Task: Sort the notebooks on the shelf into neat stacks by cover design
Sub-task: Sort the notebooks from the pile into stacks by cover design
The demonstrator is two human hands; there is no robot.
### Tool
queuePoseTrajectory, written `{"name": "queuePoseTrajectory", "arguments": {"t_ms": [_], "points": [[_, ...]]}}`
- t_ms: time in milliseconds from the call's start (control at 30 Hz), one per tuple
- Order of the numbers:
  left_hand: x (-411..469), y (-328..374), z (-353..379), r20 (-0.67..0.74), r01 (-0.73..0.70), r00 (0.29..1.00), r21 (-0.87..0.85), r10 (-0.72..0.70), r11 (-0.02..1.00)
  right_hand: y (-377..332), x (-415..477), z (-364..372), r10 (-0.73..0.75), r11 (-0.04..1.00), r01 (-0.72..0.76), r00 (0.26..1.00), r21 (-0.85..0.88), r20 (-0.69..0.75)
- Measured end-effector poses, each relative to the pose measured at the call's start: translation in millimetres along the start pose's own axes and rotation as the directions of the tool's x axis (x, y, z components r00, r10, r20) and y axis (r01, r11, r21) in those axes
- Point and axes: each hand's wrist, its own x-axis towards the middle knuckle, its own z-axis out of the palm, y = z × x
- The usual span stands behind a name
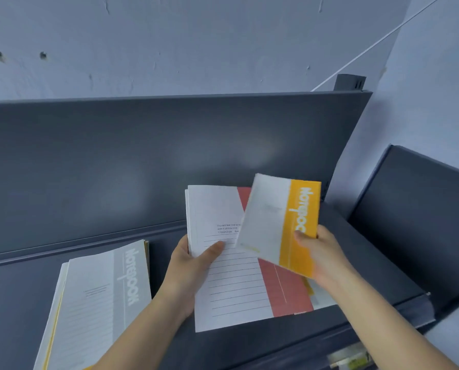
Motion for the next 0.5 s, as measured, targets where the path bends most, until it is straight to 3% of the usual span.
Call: {"name": "queuePoseTrajectory", "arguments": {"t_ms": [67, 133, 233, 300, 333, 433, 500], "points": [[-2, 1, -5, 0.005, -0.025, 1.0, 0.045, 0.025, 0.999, -2, 12, -16, -0.026, 0.998, 0.021, 0.997, -0.065, -0.078], [-5, 4, -13, -0.008, -0.063, 0.998, 0.09, 0.064, 0.994, 2, 27, -33, -0.145, 0.926, 0.083, 0.979, -0.367, -0.144], [-10, 7, -31, -0.053, -0.099, 0.993, 0.146, 0.107, 0.984, 17, 39, -46, -0.224, 0.533, 0.036, 0.969, -0.845, -0.1], [-15, 10, -45, -0.084, -0.109, 0.989, 0.159, 0.124, 0.981, 27, 37, -41, -0.204, 0.307, -0.006, 0.976, -0.952, -0.072], [-17, 13, -52, -0.096, -0.113, 0.987, 0.163, 0.129, 0.98, 29, 34, -34, -0.209, 0.279, -0.022, 0.974, -0.96, -0.083], [-27, 20, -71, -0.109, -0.134, 0.982, 0.163, 0.153, 0.977, 20, 15, 1, -0.336, 0.307, 0.137, 0.942, -0.942, 0.028], [-34, 25, -86, -0.113, -0.156, 0.978, 0.153, 0.174, 0.976, 7, -11, 39, -0.276, 0.611, 0.276, 0.953, -0.742, 0.127]]}}
